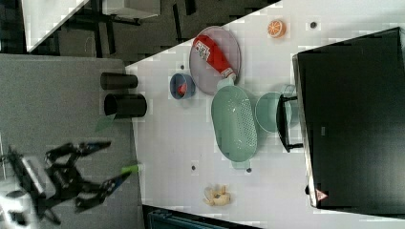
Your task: Drag strainer right to left.
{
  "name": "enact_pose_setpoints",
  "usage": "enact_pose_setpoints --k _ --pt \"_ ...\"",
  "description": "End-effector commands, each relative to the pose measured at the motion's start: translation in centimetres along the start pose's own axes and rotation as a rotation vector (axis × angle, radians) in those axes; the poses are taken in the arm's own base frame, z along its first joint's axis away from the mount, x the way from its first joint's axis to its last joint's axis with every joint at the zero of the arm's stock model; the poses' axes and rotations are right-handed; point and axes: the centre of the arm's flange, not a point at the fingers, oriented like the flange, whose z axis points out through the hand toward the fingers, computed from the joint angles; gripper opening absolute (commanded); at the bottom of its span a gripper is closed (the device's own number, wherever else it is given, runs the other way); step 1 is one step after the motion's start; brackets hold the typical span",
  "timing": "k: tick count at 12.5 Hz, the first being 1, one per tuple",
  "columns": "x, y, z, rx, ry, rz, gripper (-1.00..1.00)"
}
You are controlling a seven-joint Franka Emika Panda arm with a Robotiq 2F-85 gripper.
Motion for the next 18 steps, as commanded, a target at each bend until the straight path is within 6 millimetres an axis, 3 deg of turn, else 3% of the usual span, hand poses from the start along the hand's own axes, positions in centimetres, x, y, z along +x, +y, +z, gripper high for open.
enact_pose_setpoints --k 1,6,10,14,18 --pt "-0.6 -0.6 17.2 -0.21 -0.139 0.059 1.0" --pt "-2.4 1.0 32.8 -0.216 -0.1 0.277 1.0" --pt "-4.4 1.6 41.8 -0.227 -0.071 0.51 1.0" --pt "-7.6 0.8 47.5 -0.166 -0.055 0.583 1.0" --pt "-9.4 0.9 50.2 -0.192 -0.067 0.553 1.0"
